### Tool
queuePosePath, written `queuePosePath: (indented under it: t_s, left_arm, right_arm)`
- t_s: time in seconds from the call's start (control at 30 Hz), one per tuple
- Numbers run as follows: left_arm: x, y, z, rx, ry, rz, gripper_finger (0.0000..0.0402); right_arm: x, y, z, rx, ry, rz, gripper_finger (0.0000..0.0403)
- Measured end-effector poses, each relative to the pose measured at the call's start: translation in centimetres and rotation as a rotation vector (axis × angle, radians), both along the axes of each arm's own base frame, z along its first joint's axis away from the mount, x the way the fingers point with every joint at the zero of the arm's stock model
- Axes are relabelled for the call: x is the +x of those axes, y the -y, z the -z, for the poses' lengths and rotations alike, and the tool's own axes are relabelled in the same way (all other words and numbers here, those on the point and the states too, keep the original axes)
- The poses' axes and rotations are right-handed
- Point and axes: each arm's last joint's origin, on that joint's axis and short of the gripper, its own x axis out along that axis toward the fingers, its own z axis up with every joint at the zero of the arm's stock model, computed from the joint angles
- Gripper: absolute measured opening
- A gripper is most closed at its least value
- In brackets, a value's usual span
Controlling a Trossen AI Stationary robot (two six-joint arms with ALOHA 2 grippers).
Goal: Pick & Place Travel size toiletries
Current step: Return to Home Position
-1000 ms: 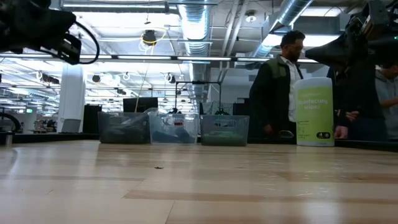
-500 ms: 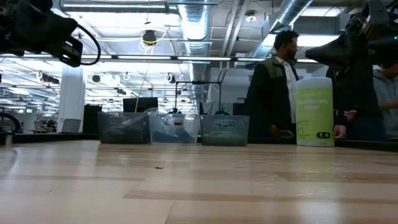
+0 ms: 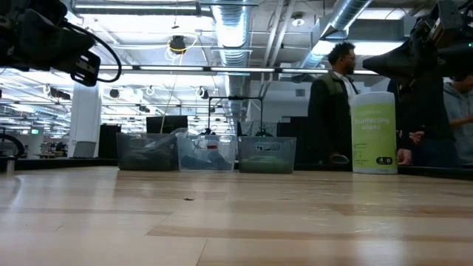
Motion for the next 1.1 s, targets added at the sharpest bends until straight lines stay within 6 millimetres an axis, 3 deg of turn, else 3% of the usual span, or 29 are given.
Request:
queuePosePath:
  t_s: [1.1]
  left_arm:
    - [0.15, 0.04, 0.13, 0.004, -0.015, 0.001, 0.0003]
  right_arm:
    - [0.0, 0.0, 0.0, 0.0, 0.0, 0.0, 0.0]
